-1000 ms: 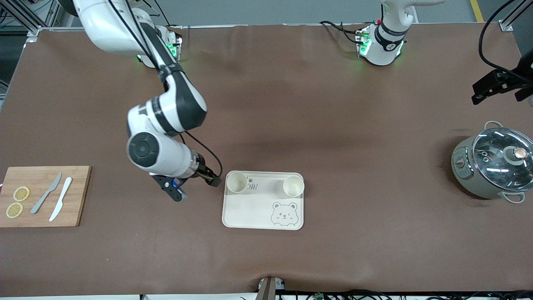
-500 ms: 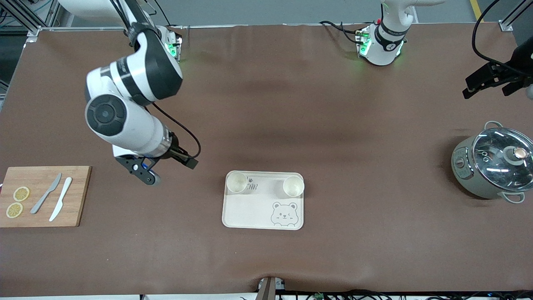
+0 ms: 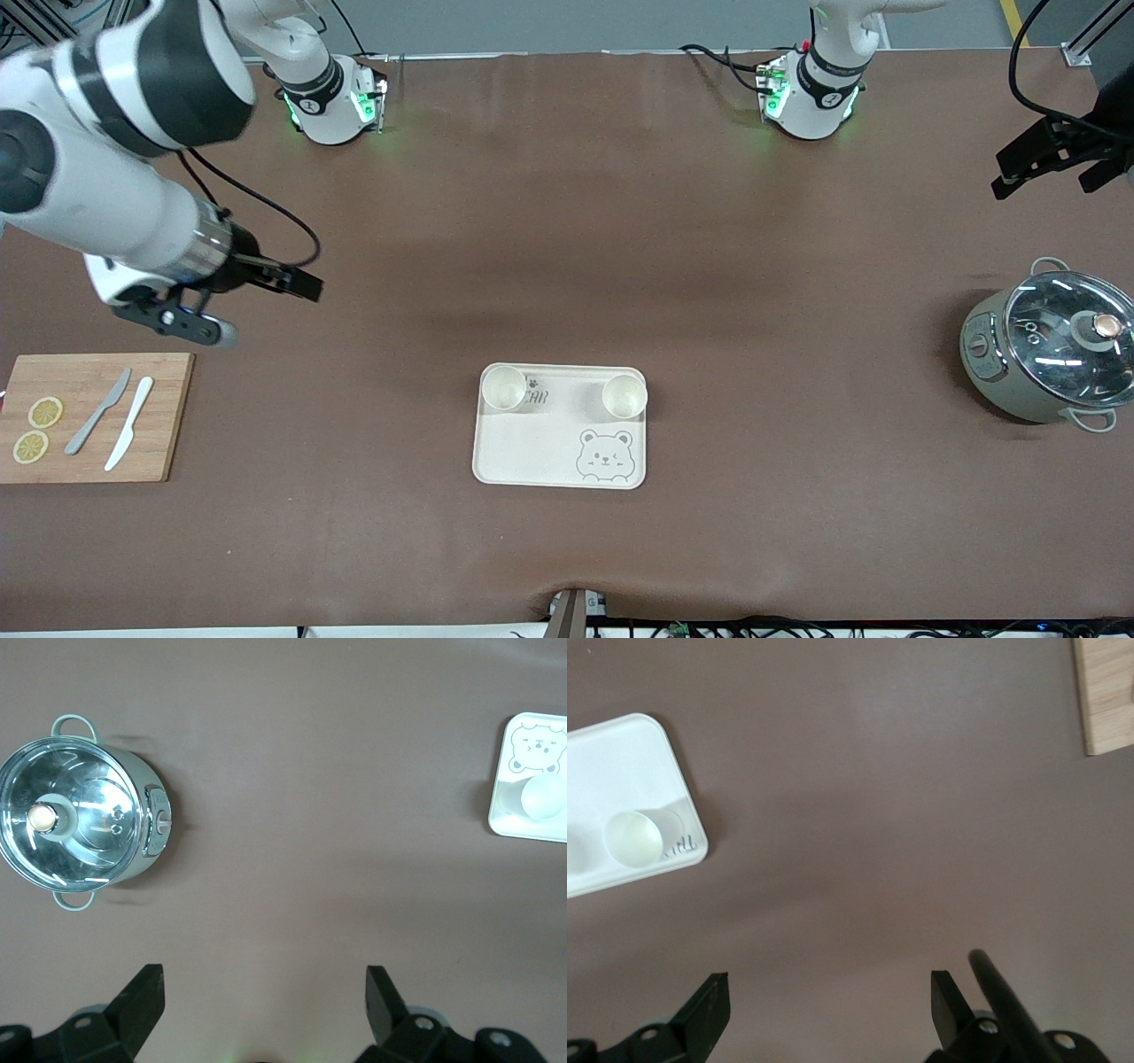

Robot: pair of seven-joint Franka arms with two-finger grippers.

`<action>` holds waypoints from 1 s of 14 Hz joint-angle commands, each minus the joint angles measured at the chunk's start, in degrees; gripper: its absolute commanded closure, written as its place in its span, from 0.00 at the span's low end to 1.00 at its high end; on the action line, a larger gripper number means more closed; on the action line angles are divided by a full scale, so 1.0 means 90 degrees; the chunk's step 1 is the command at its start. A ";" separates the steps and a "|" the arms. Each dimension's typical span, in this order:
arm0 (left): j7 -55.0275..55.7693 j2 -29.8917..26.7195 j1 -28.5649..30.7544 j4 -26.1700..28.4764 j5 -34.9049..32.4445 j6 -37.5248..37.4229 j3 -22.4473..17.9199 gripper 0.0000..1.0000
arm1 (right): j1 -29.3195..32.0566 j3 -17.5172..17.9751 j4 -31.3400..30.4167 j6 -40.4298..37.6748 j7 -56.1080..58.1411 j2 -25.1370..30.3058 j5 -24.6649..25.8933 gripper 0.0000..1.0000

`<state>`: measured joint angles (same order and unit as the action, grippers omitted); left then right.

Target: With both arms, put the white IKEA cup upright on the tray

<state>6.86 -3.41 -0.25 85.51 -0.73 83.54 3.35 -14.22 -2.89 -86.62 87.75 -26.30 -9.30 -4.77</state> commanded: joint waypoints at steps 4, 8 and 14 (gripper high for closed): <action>-0.0069 -0.0080 0.0067 0.0011 -0.0153 0.0054 0.0106 0.00 | 0.0494 0.0106 -0.0854 -0.0072 0.1414 0.0936 0.0862 0.00; -0.0079 -0.0051 0.0086 0.0030 -0.0153 0.0064 0.0086 0.00 | 0.1120 0.0097 -0.0873 -0.0111 0.3135 0.1140 0.0423 0.00; -0.0078 -0.0099 0.0067 0.0040 -0.0144 -0.0063 0.0116 0.00 | 0.1140 0.0097 -0.0815 -0.0648 0.3147 0.1473 0.0481 0.00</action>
<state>6.71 -3.45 0.02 85.57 -0.90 83.53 3.76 -4.67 -2.33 -92.66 83.04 1.64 2.24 0.15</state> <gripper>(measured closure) 0.000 0.000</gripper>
